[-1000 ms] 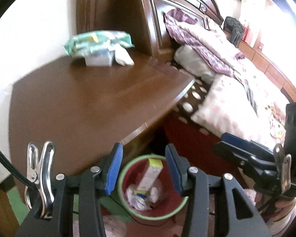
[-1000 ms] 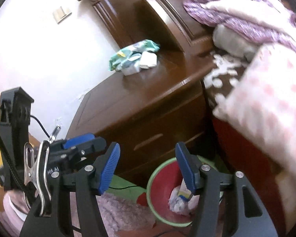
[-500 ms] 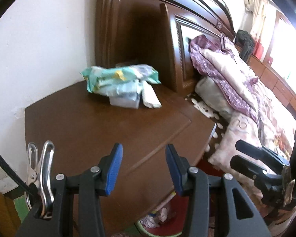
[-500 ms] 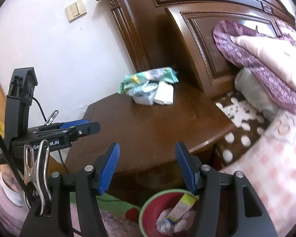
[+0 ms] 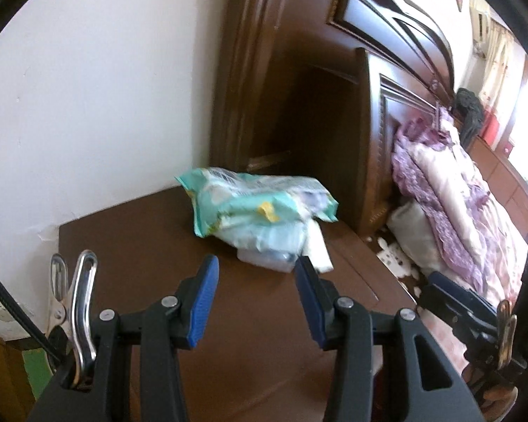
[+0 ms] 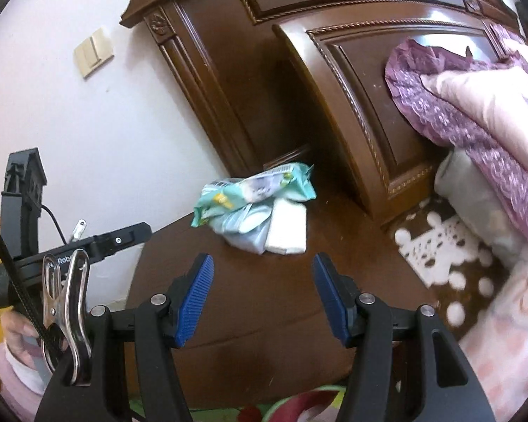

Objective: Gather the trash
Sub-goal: 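Grasp the green wet-wipes pack with the left tool while the right tool grasps it too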

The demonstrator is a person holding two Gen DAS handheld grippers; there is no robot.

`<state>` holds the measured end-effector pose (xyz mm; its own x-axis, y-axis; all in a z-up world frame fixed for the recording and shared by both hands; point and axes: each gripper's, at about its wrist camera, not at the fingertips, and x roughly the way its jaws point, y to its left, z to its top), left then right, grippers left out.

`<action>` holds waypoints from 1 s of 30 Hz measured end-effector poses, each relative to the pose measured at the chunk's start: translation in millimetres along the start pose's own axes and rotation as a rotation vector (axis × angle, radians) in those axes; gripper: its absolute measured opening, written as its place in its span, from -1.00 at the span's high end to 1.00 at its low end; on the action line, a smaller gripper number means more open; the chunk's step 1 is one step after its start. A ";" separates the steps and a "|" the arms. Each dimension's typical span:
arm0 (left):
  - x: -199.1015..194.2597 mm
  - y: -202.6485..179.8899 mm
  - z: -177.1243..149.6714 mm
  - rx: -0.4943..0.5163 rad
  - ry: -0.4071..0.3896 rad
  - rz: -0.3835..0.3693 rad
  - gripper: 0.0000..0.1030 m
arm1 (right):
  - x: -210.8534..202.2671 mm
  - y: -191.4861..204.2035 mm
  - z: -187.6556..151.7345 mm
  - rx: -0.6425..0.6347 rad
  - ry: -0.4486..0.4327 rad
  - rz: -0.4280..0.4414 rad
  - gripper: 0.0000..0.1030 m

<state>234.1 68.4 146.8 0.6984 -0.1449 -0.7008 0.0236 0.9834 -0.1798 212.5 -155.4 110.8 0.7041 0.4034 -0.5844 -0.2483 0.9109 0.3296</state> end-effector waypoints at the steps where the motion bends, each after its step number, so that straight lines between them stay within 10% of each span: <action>1: 2.8 1.8 3.9 -0.005 -0.001 0.004 0.06 | 4.7 0.7 3.8 -0.011 0.002 -0.003 -0.16; 7: 24.2 9.6 30.8 -0.034 -0.058 0.043 -0.49 | 34.7 10.0 29.6 -0.085 -0.014 -0.005 -0.20; 21: 112.3 30.5 62.5 -0.158 -0.037 0.091 -0.51 | 134.8 -0.8 86.6 -0.010 0.055 -0.056 -0.41; 30: 160.8 54.9 56.8 -0.261 0.073 -0.020 -0.51 | 192.2 -24.9 85.8 0.104 0.150 -0.043 -0.48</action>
<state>388.2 105.2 63.4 0.6457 -0.1812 -0.7418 -0.1551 0.9201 -0.3597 411.1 -107.9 53.9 0.6037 0.3798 -0.7010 -0.1445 0.9168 0.3723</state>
